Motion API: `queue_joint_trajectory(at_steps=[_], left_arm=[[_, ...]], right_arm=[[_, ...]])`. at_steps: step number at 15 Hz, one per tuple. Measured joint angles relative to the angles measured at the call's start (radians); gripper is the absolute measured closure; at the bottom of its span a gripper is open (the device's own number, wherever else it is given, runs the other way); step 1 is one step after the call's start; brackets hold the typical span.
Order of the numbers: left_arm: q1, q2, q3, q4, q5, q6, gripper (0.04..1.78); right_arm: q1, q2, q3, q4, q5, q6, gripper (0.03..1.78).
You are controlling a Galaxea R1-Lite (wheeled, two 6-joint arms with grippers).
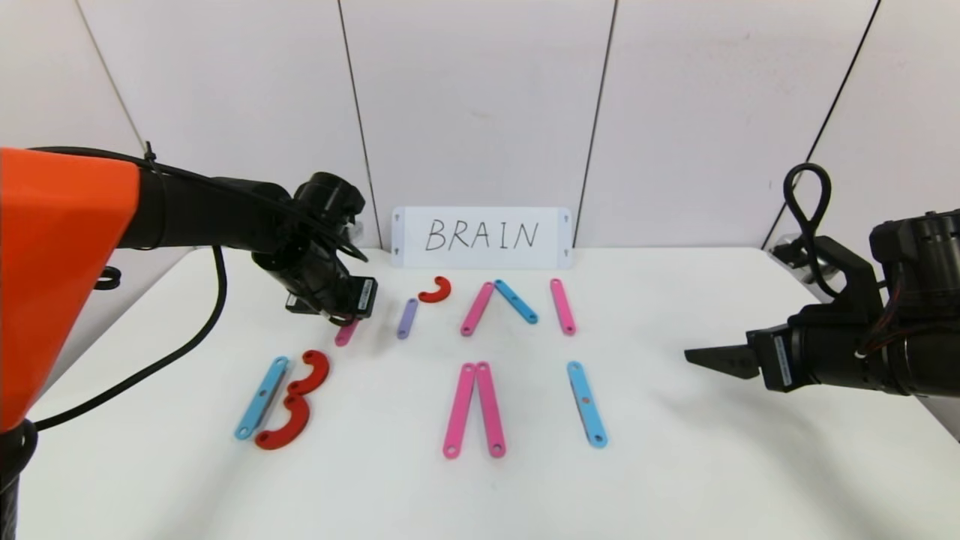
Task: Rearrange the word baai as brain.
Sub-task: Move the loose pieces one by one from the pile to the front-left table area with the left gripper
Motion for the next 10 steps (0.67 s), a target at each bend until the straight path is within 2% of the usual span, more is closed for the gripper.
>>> queue_joint_trajectory(at_steps=[3, 6, 10], left_arm=[[-0.050, -0.091, 0.135, -0.007, 0.045, -0.072, 1.55], [-0.094, -0.173, 0.262, -0.010, 0.050, -0.159, 1.55], [-0.126, -0.231, 0.404, -0.067, 0.047, -0.198, 1.55]], right_arm=[[0.000, 0.001, 0.000, 0.000, 0.000, 0.000, 0.08], [0.000, 0.001, 0.000, 0.000, 0.001, 0.000, 0.08], [0.001, 0.002, 0.001, 0.001, 0.002, -0.001, 0.08]])
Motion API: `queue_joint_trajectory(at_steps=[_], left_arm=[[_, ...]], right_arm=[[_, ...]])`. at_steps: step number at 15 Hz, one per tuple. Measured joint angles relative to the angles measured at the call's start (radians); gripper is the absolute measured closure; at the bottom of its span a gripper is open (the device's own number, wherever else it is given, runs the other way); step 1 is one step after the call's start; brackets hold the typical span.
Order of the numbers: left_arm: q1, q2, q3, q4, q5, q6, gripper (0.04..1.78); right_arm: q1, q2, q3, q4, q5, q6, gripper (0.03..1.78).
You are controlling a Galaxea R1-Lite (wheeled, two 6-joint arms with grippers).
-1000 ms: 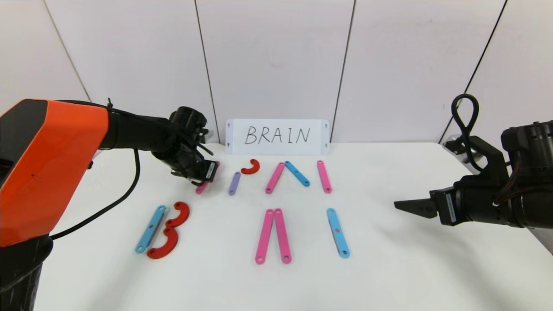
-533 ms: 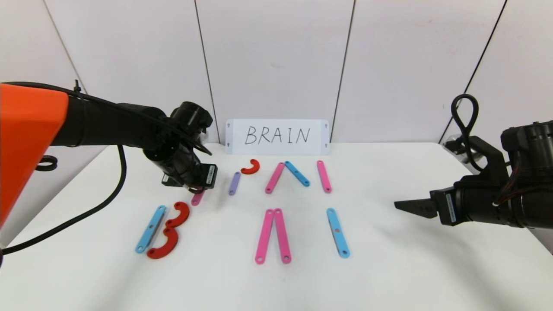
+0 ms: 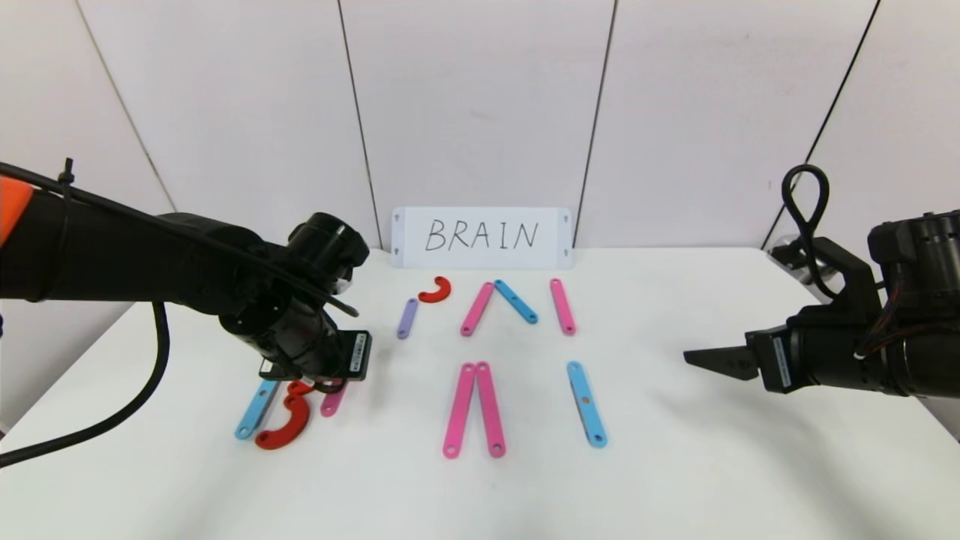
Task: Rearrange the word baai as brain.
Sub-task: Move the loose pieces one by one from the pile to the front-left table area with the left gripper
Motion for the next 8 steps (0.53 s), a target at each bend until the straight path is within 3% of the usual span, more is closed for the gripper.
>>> queue_joint_trajectory(at_steps=[8], left_arm=[[-0.010, 0.035, 0.050, -0.054, -0.005, -0.010, 1.55]], right_arm=[[0.000, 0.001, 0.000, 0.000, 0.000, 0.000, 0.08]])
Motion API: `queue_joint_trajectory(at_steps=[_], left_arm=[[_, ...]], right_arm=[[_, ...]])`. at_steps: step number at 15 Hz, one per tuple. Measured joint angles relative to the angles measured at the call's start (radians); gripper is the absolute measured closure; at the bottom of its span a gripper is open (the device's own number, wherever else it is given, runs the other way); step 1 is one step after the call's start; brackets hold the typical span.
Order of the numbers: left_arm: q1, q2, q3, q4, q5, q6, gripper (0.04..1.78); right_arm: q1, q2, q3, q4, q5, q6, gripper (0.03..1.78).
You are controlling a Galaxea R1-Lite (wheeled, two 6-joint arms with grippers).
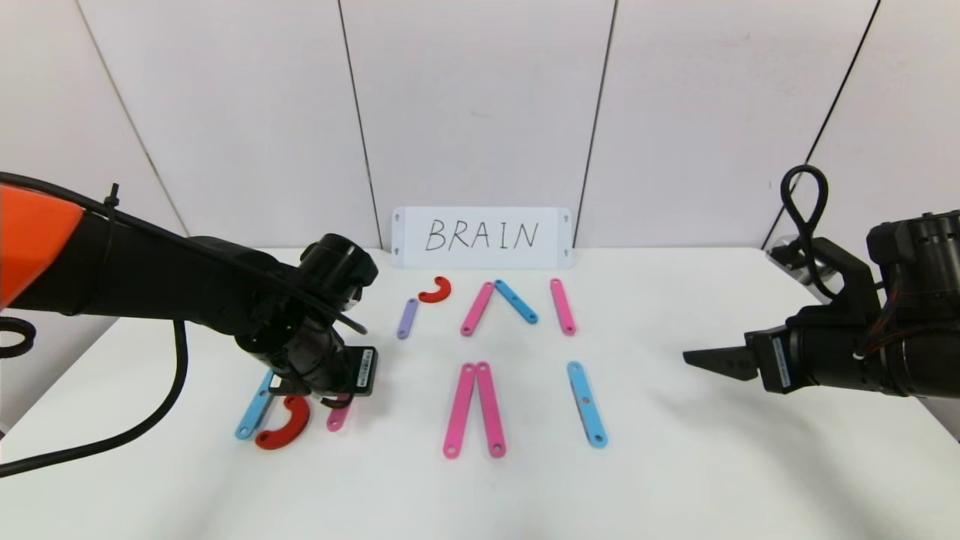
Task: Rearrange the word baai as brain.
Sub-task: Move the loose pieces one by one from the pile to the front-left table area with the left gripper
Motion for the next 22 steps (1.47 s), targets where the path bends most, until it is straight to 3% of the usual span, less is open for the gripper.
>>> queue_joint_trajectory(at_steps=[15, 18, 22], left_arm=[[-0.020, 0.044, 0.011, -0.005, -0.001, -0.016, 1.52], [-0.022, 0.046, 0.010, -0.005, -0.001, -0.017, 1.30], [-0.024, 0.046, 0.010, -0.005, -0.001, -0.017, 0.63]], right_arm=[[-0.001, 0.000, 0.000, 0.000, -0.002, 0.000, 0.08], [-0.001, 0.000, 0.000, 0.000, -0.002, 0.000, 0.08], [0.000, 0.000, 0.001, 0.000, -0.001, 0.000, 0.08]])
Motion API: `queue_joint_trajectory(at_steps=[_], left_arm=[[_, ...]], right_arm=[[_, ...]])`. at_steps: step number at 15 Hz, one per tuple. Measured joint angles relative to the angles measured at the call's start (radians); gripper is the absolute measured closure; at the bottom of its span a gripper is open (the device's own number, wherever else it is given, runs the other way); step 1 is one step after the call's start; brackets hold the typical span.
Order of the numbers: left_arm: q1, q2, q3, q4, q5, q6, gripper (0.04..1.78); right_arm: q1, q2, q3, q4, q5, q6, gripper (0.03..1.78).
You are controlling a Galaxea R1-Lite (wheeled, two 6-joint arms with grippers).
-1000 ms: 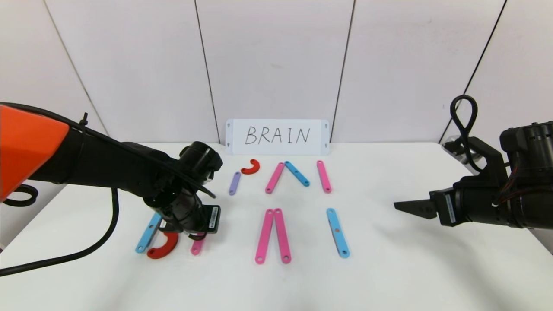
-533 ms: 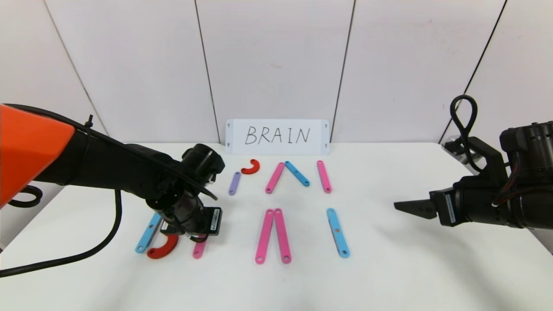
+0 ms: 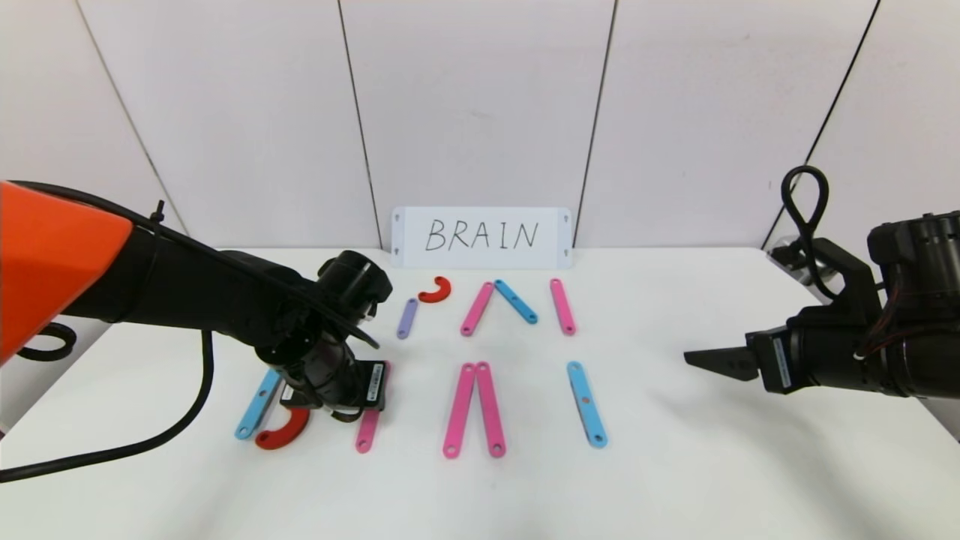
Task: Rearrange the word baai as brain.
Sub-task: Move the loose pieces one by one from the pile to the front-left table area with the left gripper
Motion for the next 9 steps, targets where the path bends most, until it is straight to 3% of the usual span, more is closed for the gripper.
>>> queue_joint_trajectory(at_steps=[4, 9], left_arm=[[-0.012, 0.000, -0.002, 0.000, 0.000, 0.000, 0.17], [-0.024, -0.002, -0.013, -0.001, 0.002, 0.001, 0.08]], right_arm=[[0.000, -0.001, 0.001, -0.001, 0.000, 0.000, 0.08], [0.000, -0.001, 0.001, 0.000, 0.000, 0.000, 0.08]])
